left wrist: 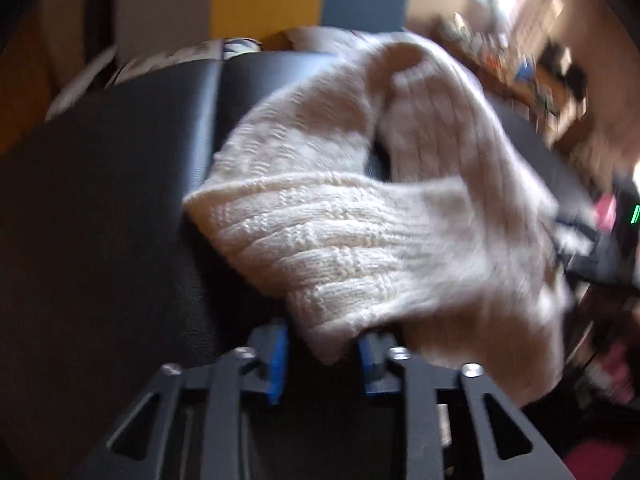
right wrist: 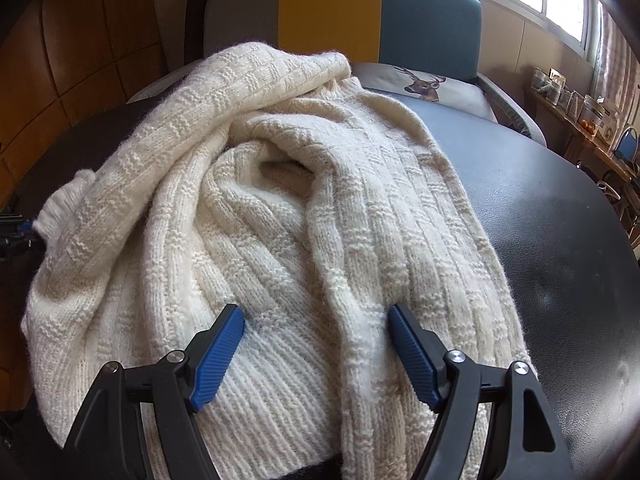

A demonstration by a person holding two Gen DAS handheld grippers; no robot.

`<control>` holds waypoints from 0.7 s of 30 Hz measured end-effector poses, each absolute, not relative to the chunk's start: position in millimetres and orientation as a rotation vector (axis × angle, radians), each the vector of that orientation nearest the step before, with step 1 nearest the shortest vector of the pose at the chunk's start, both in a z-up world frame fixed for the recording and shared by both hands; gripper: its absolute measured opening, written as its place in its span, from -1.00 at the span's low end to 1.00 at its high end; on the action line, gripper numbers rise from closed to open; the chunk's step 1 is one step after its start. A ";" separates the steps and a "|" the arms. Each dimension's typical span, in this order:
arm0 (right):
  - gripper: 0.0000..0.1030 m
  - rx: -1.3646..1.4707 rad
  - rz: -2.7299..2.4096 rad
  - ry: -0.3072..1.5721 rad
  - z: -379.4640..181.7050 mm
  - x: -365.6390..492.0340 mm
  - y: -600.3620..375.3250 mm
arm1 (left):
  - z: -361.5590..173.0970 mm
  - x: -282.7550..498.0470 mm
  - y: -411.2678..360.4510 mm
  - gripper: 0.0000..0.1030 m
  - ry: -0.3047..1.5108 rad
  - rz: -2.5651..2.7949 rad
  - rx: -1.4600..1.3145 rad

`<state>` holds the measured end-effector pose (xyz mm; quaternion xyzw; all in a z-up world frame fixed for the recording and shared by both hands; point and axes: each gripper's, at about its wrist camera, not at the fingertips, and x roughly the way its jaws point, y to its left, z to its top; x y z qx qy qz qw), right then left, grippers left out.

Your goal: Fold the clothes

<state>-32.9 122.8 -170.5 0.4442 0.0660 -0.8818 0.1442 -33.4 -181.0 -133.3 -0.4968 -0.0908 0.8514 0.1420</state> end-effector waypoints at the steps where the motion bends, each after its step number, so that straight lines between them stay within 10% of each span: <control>1: 0.50 1.284 -2.540 0.190 -170.1 -33.3 122.8 | -129.8 -33.1 -194.7 -0.62 -0.401 2.465 -1.397; 8: 0.49 1.372 -2.503 0.192 -166.4 -40.5 119.4 | -157.7 6.9 -337.0 -0.62 -1.718 2.274 -0.962; 11: 0.51 1.355 -2.518 0.195 -167.6 -38.4 118.9 | -170.6 26.4 -366.2 -0.65 -1.816 2.310 -0.983; 15: 0.54 1.346 -2.533 0.181 -168.6 -38.1 118.8 | -177.7 51.8 -387.5 -0.13 -1.892 2.360 -1.050; 21: 0.60 1.342 -2.539 0.170 -167.7 -39.3 117.7 | -143.7 38.2 -360.9 0.11 -1.590 2.486 -1.120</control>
